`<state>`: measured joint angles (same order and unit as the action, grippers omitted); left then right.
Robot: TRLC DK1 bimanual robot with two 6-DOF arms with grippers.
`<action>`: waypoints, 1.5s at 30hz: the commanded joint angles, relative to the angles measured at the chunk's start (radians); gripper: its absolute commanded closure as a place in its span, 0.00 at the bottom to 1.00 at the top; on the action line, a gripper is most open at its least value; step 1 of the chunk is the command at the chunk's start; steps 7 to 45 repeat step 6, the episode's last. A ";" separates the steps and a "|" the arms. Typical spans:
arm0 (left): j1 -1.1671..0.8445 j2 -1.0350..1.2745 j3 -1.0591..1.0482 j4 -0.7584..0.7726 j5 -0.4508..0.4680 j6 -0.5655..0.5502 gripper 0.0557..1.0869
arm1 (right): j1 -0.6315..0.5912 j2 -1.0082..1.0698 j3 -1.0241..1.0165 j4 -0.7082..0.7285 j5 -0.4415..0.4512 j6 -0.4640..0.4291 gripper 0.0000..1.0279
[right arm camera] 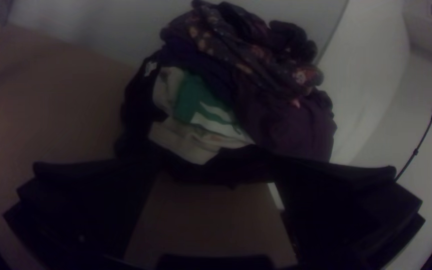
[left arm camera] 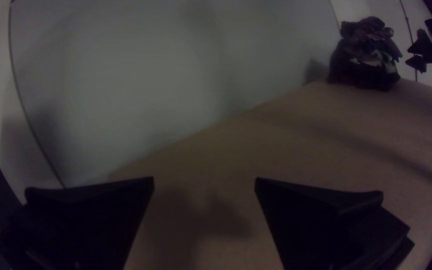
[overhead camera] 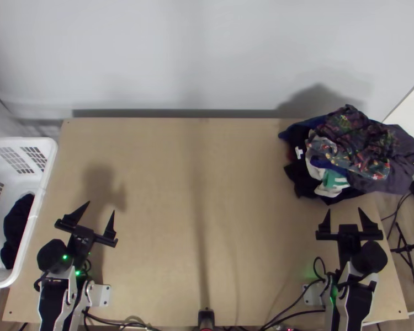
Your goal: Fold the t-shirt
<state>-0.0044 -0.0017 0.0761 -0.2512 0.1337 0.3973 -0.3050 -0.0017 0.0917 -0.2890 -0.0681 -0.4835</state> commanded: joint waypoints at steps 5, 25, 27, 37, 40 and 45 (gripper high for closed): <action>0.000 0.000 0.001 0.001 0.000 0.002 0.05 | 0.000 0.000 0.000 0.001 0.001 0.000 0.04; 0.000 0.000 0.001 0.001 0.000 0.002 0.05 | 0.000 0.000 0.000 0.001 0.001 0.000 0.04; 0.000 0.000 0.001 0.001 0.000 0.002 0.05 | 0.000 0.000 0.000 0.001 0.001 0.000 0.04; 0.000 0.000 0.001 0.001 0.000 0.002 0.05 | 0.000 0.000 0.000 0.001 0.001 0.000 0.04; 0.000 0.000 0.001 0.001 0.000 0.002 0.05 | 0.000 0.000 0.000 0.001 0.001 0.000 0.04; 0.000 0.000 0.001 0.001 0.000 0.002 0.05 | 0.000 0.000 0.000 0.001 0.001 0.000 0.04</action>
